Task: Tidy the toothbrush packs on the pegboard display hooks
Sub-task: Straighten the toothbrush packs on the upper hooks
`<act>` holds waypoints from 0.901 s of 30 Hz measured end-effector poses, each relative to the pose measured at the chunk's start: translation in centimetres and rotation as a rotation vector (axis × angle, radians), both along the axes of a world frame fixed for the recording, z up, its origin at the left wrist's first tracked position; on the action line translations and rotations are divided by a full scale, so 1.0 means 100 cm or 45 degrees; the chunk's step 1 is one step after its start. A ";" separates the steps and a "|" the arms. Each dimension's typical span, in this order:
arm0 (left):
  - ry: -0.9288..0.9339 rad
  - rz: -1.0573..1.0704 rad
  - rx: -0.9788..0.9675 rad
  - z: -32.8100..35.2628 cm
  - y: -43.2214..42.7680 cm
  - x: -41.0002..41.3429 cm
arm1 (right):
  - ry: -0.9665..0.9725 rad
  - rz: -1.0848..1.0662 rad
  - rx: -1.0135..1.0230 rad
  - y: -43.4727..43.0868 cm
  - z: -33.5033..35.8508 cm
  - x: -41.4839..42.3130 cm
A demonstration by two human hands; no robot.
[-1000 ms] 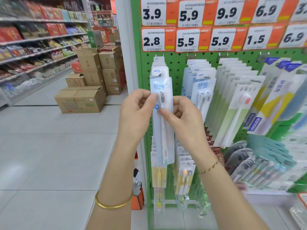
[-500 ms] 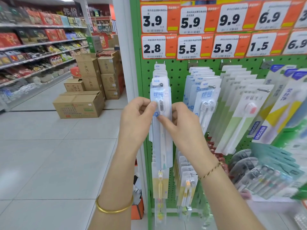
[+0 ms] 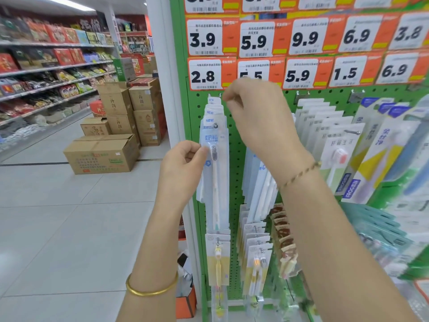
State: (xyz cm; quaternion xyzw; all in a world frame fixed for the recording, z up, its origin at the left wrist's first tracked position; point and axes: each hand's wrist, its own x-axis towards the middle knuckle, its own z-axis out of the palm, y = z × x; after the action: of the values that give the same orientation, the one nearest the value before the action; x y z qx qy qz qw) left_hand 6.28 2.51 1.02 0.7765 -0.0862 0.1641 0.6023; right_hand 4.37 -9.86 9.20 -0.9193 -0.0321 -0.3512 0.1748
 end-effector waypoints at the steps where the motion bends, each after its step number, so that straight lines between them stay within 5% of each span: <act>1: -0.001 0.004 0.001 0.001 0.001 0.000 | 0.003 -0.031 -0.033 -0.001 0.008 0.006; 9: 0.013 0.015 0.020 0.003 0.004 -0.003 | 0.365 -0.050 -0.096 -0.003 0.040 0.085; 27: -0.179 0.165 -0.027 0.007 0.002 -0.011 | 0.399 -0.219 -0.054 -0.004 0.032 0.099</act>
State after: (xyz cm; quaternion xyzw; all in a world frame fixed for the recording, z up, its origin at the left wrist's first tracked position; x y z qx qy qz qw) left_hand 5.14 2.75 1.74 0.7606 -0.0762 0.2576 0.5910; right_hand 14.27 -10.29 12.40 -0.9656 0.0668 -0.2164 0.1275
